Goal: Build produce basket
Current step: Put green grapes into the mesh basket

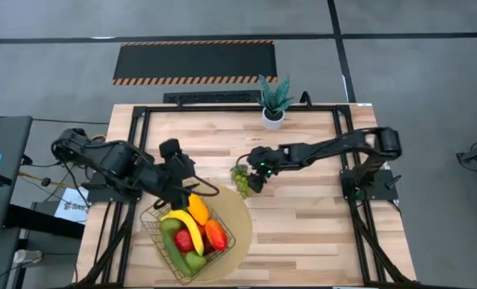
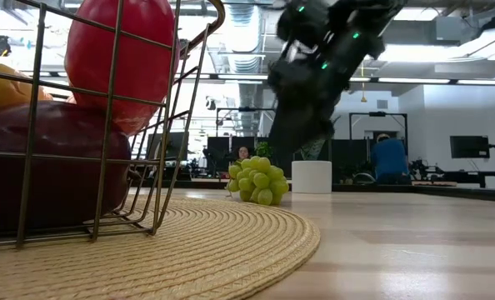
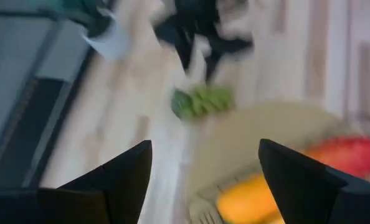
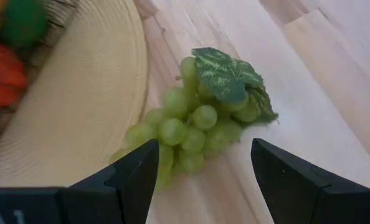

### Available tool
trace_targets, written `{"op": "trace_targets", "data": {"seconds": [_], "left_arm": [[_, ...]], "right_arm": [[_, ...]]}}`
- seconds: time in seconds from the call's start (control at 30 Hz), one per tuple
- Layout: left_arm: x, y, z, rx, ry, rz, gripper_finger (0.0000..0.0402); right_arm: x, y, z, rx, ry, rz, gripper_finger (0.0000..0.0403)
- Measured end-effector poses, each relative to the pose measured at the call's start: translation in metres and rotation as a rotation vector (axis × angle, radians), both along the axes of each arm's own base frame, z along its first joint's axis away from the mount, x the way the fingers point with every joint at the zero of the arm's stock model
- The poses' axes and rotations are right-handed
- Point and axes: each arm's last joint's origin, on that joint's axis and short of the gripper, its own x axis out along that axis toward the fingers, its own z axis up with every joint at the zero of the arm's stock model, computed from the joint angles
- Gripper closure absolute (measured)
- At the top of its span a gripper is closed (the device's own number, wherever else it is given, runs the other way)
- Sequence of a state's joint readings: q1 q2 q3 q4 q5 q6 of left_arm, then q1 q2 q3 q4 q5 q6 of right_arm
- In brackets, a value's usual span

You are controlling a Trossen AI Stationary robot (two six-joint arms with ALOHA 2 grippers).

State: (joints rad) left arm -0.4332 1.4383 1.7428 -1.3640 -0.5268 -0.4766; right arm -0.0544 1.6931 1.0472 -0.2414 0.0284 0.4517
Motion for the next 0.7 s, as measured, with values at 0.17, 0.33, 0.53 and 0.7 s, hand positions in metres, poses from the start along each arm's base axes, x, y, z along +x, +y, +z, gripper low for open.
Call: {"op": "trace_targets", "data": {"seconds": [0.17, 0.33, 0.53, 0.7], "left_arm": [[0.0, 0.002, 0.006, 0.05, -0.074, 0.013, 0.0121], [0.004, 0.001, 0.004, 0.068, -0.07, 0.021, 0.0121], [0.008, 0.0, 0.001, 0.073, -0.064, 0.035, 0.0121], [0.01, 0.0, 0.0, 0.077, -0.066, 0.046, 0.0121]], "right_arm": [[0.021, -0.001, -0.015, -0.007, 0.038, 0.011, 0.0127], [0.035, 0.002, -0.03, 0.037, 0.069, 0.047, 0.0127], [0.039, 0.007, -0.04, 0.046, 0.105, 0.058, 0.0134], [0.038, 0.005, -0.04, 0.047, 0.115, 0.052, 0.0195]]}}
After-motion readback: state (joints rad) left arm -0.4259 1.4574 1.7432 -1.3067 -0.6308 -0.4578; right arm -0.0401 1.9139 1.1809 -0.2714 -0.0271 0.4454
